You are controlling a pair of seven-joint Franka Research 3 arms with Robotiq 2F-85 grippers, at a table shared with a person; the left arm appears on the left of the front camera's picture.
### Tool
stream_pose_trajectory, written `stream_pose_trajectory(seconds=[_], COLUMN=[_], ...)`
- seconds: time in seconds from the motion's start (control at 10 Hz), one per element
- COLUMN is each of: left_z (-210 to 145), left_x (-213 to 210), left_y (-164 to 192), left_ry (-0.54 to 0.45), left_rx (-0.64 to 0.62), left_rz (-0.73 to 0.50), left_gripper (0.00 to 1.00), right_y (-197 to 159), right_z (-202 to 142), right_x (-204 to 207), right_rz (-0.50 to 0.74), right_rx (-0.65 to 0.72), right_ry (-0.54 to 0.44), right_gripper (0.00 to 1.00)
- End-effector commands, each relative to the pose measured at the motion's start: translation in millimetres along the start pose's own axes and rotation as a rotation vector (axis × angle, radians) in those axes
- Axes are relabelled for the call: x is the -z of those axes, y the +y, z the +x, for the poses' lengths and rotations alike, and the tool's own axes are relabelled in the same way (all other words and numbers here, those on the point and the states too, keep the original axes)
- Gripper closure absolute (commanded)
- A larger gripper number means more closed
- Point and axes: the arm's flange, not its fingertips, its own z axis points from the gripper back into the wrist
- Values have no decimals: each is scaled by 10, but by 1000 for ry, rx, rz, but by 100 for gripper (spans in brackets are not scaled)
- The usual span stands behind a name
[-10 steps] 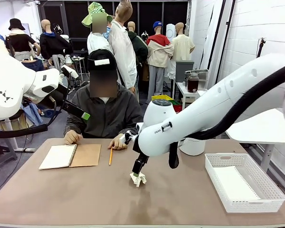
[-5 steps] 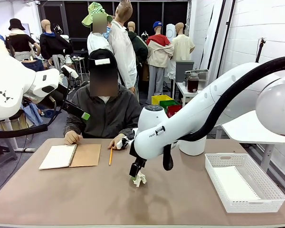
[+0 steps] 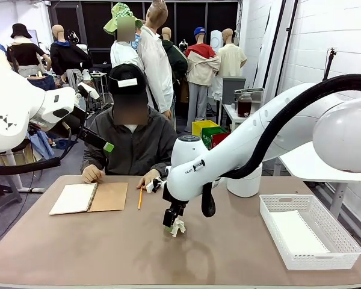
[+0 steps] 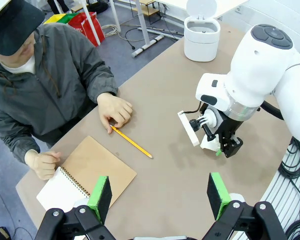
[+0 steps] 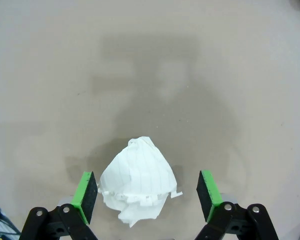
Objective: Sort the paper based on its condition.
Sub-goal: If a person hands you a paper, place it in the Organizing basket , and if it's crumpled, put it in the Trash can.
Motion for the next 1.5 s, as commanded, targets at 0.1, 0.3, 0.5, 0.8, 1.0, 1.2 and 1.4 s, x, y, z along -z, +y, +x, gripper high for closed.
stream_pose_trajectory(seconds=[0.1, 0.3, 0.5, 0.8, 1.0, 1.2, 1.4], left_z=[-3, -3, -3, -3, -3, -3, -3], left_x=[-9, -9, -9, -9, -9, -9, -9], left_y=[15, 15, 15, 15, 15, 15, 15], left_ry=[4, 4, 4, 4, 4, 4, 4], left_rx=[-5, -5, -5, -5, -5, -5, -5], left_rz=[-7, -7, -7, -7, -7, -7, -7], left_gripper=[0, 0, 0, 0, 0, 0, 0], right_y=[-20, -15, -20, -30, -57, -161, -376], right_z=[128, 117, 122, 121, 112, 24, -154], right_x=[104, 102, 114, 99, 32, -189, -691], right_rz=[1, -4, 9, -5, -16, -56, -130], right_rx=[32, 25, 40, 33, 38, 74, 129], right_ry=[55, 57, 64, 56, 47, 24, -8], right_gripper=[7, 25, 55, 55, 55, 55, 55])
